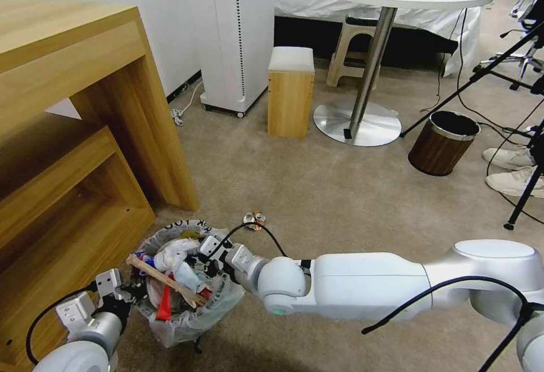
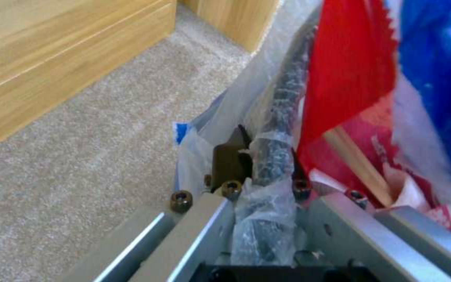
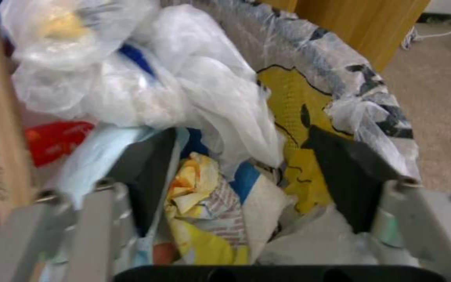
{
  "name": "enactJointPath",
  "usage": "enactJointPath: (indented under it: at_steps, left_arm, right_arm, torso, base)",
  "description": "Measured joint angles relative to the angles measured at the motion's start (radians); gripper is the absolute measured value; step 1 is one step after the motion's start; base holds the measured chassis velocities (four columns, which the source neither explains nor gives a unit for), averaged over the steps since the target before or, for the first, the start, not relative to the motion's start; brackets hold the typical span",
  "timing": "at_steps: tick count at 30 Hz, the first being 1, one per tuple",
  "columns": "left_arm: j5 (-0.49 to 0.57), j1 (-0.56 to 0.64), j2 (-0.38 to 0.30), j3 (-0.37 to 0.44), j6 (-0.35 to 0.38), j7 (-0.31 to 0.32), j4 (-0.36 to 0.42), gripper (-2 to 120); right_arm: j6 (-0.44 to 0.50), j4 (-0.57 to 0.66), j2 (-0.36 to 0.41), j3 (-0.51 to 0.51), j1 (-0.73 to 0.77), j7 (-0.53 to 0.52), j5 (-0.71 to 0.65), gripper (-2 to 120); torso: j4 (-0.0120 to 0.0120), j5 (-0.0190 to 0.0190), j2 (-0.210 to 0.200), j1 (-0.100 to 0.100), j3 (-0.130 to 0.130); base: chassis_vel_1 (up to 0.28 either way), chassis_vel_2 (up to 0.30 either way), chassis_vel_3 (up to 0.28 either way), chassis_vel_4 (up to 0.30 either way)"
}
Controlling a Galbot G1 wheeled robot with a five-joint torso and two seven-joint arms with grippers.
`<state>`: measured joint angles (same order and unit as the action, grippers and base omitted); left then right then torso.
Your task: Pick up the trash bin and place the garbage on the floor into it.
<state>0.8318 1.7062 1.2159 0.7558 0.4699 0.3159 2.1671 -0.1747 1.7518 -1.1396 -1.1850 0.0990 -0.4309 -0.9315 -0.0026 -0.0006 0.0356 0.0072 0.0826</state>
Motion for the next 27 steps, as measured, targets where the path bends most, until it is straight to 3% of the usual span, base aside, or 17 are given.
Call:
enactJointPath:
  at_steps: [9,27]
  left_arm:
    - [-0.010,0.012,0.006,0.002,0.000,0.003,0.005,0]
    - [-0.019,0.009,0.014,-0.001,0.000,0.002,-0.001,0]
  right_arm:
    - [0.001,0.028,0.035,0.025,-0.001,-0.002,0.001,99]
    - [0.077,0.028,-0.045,0.074,0.023,0.022,0.017,100]
  torso:
    - [0.0001,0.0002,0.000,0.000,0.000]
    - [0.0002,-0.0001,0.000,0.000,0.000]
  base:
    - [0.000,0.000,0.000,0.000]
    - [0.000,0.000,0.000,0.000]
